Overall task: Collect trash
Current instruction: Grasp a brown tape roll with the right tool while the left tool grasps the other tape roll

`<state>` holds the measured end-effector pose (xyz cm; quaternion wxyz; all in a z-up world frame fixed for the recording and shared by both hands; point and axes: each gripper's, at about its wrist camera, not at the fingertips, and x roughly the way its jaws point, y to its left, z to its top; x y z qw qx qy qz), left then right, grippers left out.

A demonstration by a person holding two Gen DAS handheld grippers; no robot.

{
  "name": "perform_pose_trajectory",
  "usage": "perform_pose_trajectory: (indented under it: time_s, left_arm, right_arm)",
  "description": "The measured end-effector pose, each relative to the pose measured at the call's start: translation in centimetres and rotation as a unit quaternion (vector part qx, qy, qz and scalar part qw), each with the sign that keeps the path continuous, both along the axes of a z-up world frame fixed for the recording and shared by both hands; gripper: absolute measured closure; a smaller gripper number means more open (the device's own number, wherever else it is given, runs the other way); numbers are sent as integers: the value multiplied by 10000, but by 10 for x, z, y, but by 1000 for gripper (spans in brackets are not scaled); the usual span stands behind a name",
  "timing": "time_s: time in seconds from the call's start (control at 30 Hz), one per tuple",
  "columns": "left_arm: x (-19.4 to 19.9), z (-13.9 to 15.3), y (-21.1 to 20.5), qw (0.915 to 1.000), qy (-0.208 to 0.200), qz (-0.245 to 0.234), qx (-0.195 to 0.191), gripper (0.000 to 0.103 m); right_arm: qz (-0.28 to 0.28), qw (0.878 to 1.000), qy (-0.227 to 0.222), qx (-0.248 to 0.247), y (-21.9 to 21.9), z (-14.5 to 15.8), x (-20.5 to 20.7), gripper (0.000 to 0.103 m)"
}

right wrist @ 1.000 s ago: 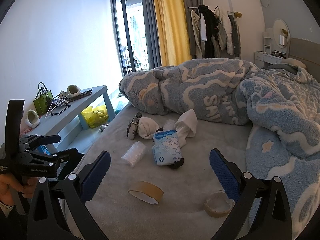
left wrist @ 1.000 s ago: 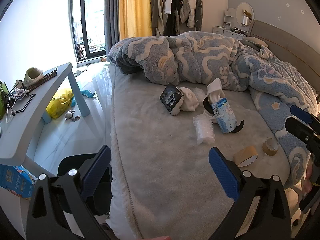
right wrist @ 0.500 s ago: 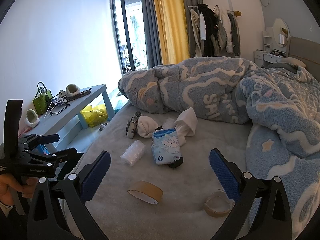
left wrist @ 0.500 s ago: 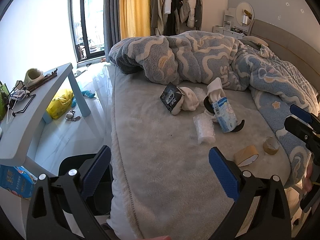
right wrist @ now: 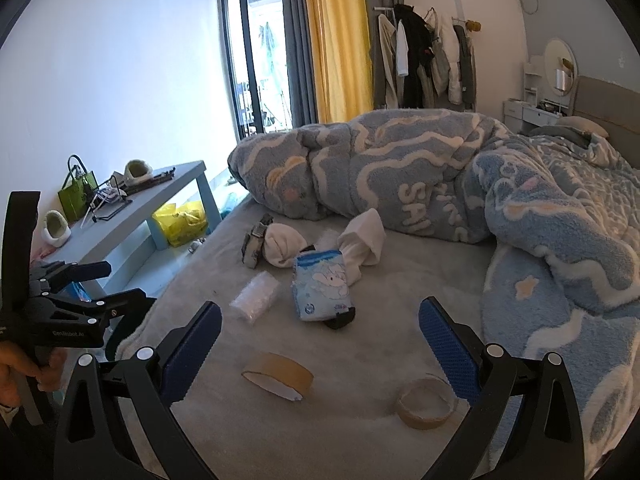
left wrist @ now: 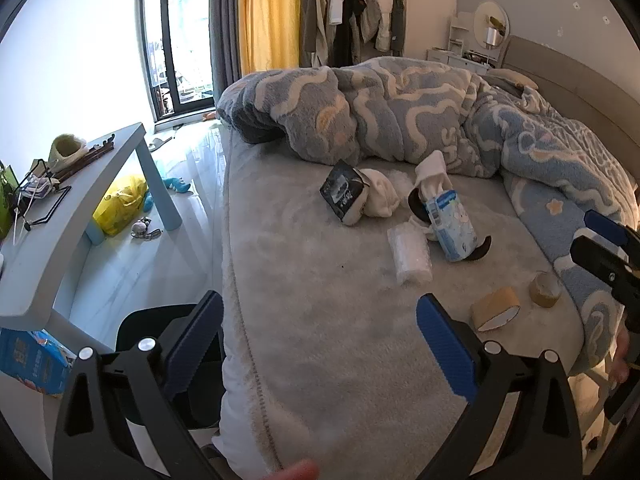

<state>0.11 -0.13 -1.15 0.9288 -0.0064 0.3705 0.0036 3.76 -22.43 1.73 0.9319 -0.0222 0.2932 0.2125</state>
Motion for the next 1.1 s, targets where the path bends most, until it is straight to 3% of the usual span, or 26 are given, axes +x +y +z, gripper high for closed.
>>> perform_pose_trajectory:
  time_s: [0.17, 0.37, 0.63, 0.9, 1.1]
  left_arm:
    - [0, 1, -2, 9997, -15, -197, -165, 4]
    - [-3, 3, -18, 9983, -124, -563, -90, 5]
    - [2, 2, -37, 9962, -124, -837, -208, 8]
    - [7, -4, -62, 9908, 7, -1282, -425, 22]
    - [11, -7, -76, 9868, 64, -1486, -642, 23]
  right_arm:
    - [-177, 9996, 215, -25, -12, -8, 5, 16]
    - [-324, 9982, 482, -134, -24, -23, 8, 21]
    - [-414, 9961, 741, -226, -38, -41, 10, 22]
    - [-614, 9922, 1011, -399, -51, -69, 19, 22]
    - [-695, 9906, 1119, -368, -59, -83, 26, 24]
